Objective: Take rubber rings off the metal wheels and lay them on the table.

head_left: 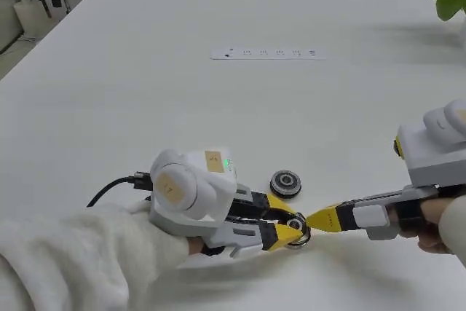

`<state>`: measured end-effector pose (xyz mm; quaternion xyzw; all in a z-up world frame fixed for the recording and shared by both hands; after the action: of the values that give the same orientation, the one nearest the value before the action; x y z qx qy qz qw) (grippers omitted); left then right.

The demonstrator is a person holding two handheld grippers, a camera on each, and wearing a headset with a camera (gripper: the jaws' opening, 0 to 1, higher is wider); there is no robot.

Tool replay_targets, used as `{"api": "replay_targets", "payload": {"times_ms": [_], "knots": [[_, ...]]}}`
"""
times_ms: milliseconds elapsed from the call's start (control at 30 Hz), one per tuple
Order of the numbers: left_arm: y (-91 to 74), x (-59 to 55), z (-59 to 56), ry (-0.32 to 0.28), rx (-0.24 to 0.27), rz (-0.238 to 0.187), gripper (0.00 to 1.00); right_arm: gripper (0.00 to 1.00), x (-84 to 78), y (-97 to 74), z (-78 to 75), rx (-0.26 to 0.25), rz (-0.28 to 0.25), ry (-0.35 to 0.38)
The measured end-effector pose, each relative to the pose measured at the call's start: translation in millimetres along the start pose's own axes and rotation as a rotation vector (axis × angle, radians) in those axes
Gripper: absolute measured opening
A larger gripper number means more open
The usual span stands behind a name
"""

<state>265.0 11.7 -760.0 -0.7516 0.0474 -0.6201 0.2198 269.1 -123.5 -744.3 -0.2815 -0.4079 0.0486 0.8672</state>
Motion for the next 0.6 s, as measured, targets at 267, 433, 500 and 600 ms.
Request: {"api": "replay_targets", "payload": {"times_ms": [267,433,500,600], "knots": [[0.1,0.0,0.2,0.0,0.0,0.0,0.15,0.0,0.4,-0.3,0.4,0.005,-0.003,-0.003],[0.2,0.0,0.3,-0.001,0.0,0.0,0.15,0.0,0.9,-0.7,0.7,0.008,-0.007,-0.002],[0.3,0.0,0.4,-0.003,-0.001,0.0,0.15,0.0,1.5,-0.4,1.8,0.015,-0.012,0.002],[0.2,-0.1,0.3,-0.004,-0.001,-0.001,0.15,0.0,2.5,-0.3,2.4,0.019,-0.017,0.002]]}}
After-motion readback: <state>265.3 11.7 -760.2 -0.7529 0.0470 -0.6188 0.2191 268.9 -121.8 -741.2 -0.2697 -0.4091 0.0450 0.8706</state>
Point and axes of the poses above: the centre of the closed fingertips' face, and the gripper's own axes: y roughly forward along the fingers, z roughly to its left, x roughly out of its top, the point moved 8 cm from there along -y, roughly backward along the fingers, and after that the axes turned 9 degrees about -y, right-handed, at the moved point
